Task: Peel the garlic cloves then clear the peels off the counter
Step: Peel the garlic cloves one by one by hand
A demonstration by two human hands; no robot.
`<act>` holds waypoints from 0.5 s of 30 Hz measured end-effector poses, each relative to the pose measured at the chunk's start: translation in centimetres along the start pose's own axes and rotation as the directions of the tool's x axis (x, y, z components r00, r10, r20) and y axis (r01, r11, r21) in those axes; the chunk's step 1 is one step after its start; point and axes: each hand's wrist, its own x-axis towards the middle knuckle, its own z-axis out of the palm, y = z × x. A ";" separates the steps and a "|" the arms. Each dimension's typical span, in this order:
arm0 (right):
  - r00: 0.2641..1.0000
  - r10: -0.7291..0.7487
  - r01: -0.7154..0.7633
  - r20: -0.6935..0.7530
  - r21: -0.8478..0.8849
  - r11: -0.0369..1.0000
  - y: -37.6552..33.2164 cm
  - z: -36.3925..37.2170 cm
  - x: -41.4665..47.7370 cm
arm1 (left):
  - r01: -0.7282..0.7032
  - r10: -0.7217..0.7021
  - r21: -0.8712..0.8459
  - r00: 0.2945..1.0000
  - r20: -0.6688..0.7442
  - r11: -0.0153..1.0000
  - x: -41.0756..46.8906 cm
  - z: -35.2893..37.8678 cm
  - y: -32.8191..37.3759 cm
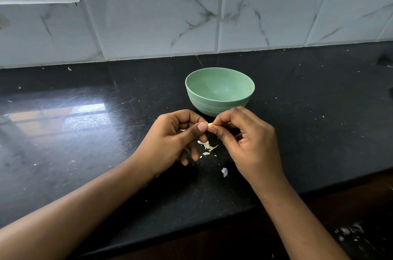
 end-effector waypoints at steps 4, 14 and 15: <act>0.995 -0.095 0.095 0.009 -0.176 0.980 -0.3 0.2 -0.1 | -0.051 0.052 0.037 0.998 -0.020 0.998 -0.1 0.0 0.1; 0.996 -0.032 0.037 0.083 -0.066 0.997 -0.2 0.3 0.0 | -0.008 0.006 -0.044 0.999 -0.050 0.999 0.0 0.0 0.0; 0.995 -0.021 0.024 0.093 -0.033 0.999 -0.2 0.2 0.0 | 0.003 -0.006 -0.064 0.999 -0.047 0.998 0.0 0.1 0.0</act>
